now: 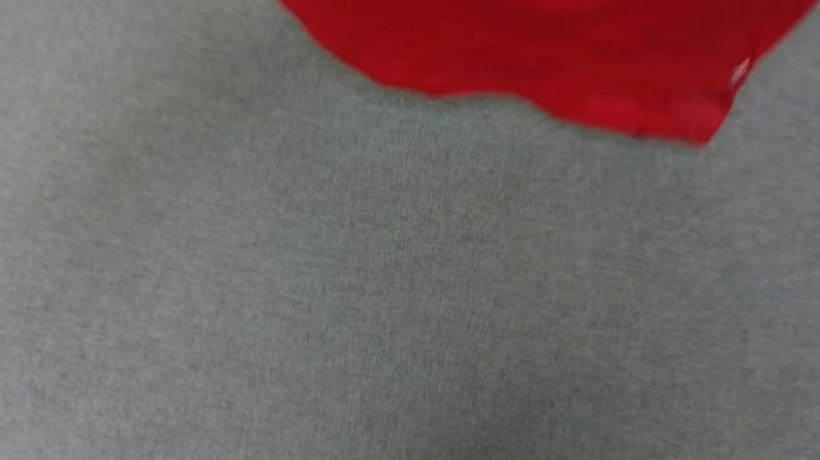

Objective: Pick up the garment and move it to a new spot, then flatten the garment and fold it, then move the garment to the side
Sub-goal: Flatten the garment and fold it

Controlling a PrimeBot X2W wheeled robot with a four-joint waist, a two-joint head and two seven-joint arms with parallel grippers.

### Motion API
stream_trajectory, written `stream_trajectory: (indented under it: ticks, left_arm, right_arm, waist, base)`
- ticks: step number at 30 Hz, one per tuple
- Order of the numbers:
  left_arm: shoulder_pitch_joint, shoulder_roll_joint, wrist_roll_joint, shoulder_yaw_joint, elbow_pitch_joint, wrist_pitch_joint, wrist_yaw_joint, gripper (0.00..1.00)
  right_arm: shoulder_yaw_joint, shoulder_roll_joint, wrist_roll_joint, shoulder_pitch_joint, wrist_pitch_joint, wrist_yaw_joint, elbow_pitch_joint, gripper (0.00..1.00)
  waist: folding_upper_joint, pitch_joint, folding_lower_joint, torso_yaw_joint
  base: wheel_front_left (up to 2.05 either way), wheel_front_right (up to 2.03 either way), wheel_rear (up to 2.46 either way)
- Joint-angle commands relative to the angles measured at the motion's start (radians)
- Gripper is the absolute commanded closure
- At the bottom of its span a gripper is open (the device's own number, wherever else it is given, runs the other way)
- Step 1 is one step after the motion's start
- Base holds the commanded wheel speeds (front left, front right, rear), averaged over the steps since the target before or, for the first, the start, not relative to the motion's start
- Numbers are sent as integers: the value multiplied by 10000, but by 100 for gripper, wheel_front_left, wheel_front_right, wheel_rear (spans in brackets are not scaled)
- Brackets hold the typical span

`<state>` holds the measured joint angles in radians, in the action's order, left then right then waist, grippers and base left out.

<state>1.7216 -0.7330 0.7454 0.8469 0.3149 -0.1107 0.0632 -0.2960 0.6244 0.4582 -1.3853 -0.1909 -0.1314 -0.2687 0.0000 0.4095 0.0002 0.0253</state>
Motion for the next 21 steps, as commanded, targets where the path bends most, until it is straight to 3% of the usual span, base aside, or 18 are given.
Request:
stream_trajectory:
  ticks: [1, 11, 16, 21]
  left_arm:
    - [336, 149, -59, -88, 197, -112, 21, 100]
    - [1621, 562, 87, -714, 1710, -805, -111, 100]
    - [1432, 699, 229, -732, 2280, -1014, -345, 100]
    - [839, 969, 286, -591, 2727, -1273, -502, 100]
  right_arm:
    - [-140, -114, -136, -701, 127, 14, -229, 100]
    - [-1252, -898, -905, -4242, 946, 15, -2597, 100]
    - [-1778, -1117, -745, -4789, 1386, 15, -3570, 100]
    - [-2217, -1257, -398, -4300, 2013, 15, -4390, 100]
  waist:
    - [0, 953, -2, 101]
    - [0, 2221, -2, 184]
    - [0, 2655, -2, 192]
    - [0, 2791, -2, 176]
  base:
    - [0, 0, 0]
    - [0, 0, 0]
    - [0, 0, 0]
    - [0, 0, 0]
